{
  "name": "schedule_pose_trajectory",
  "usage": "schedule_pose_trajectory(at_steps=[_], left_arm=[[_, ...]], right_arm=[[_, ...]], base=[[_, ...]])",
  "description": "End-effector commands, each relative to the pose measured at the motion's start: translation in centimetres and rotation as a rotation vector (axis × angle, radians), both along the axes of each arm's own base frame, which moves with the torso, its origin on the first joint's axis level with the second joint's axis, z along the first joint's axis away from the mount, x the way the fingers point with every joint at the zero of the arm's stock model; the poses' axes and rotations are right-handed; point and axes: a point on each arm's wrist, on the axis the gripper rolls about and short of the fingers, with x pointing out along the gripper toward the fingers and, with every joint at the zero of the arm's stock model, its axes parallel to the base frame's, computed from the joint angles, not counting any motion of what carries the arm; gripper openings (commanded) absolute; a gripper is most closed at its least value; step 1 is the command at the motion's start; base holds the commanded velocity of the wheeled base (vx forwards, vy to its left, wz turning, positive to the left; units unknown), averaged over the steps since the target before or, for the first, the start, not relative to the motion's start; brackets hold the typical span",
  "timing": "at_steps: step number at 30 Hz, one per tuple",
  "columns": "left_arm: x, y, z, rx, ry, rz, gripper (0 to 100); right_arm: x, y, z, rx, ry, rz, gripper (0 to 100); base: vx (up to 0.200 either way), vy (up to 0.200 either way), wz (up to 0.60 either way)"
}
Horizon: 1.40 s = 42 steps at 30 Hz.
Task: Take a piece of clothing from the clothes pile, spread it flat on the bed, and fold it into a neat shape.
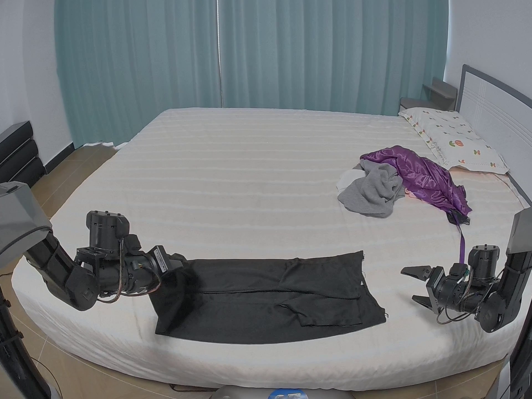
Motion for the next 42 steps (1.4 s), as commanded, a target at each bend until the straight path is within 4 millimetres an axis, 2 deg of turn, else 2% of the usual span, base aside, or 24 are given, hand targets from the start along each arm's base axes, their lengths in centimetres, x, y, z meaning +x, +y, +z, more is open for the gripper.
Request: schedule_pose_trajectory(at_steps=[1, 16, 20, 23, 29, 36, 37, 42], left_arm=[[0.3, -2.0, 2.1, 0.006, -0.062, -0.035, 0], [1.4, -8.0, 4.4, 0.024, -0.031, -0.162, 0], [1.4, -9.8, 4.4, 0.039, -0.013, -0.193, 0], [1.6, -11.2, 3.7, 0.06, -0.007, -0.206, 0], [2.4, -14.2, 1.4, 0.119, 0.008, -0.203, 0], [3.4, -15.5, -0.4, 0.162, 0.015, -0.174, 0], [3.4, -15.5, -0.4, 0.162, 0.015, -0.174, 100], [3.2, -15.4, -0.3, 0.144, 0.037, -0.156, 100]], right_arm=[[-0.1, 0.0, 0.1, 0.0, -0.001, 0.0, 100], [0.0, 0.0, 0.2, -0.001, -0.01, 0.0, 100], [0.0, 0.0, 0.2, -0.001, -0.008, 0.001, 100], [-0.1, 0.0, 0.2, -0.001, -0.007, 0.001, 100], [-0.1, 0.0, 0.2, -0.002, -0.004, 0.002, 100], [-0.2, 0.0, 0.1, -0.002, -0.001, 0.002, 100], [-0.2, 0.0, 0.1, -0.002, -0.001, 0.002, 100], [-0.2, 0.0, 0.0, -0.002, 0.004, 0.002, 100]], base=[[0.0, -0.2, 0.0], [0.0, -0.2, 0.0], [0.0, -0.2, 0.0], [0.0, -0.2, 0.0], [0.0, 0.0, 0.0], [0.0, 0.0, 0.0], [0.0, 0.0, 0.0], [0.0, 0.0, 0.0]])
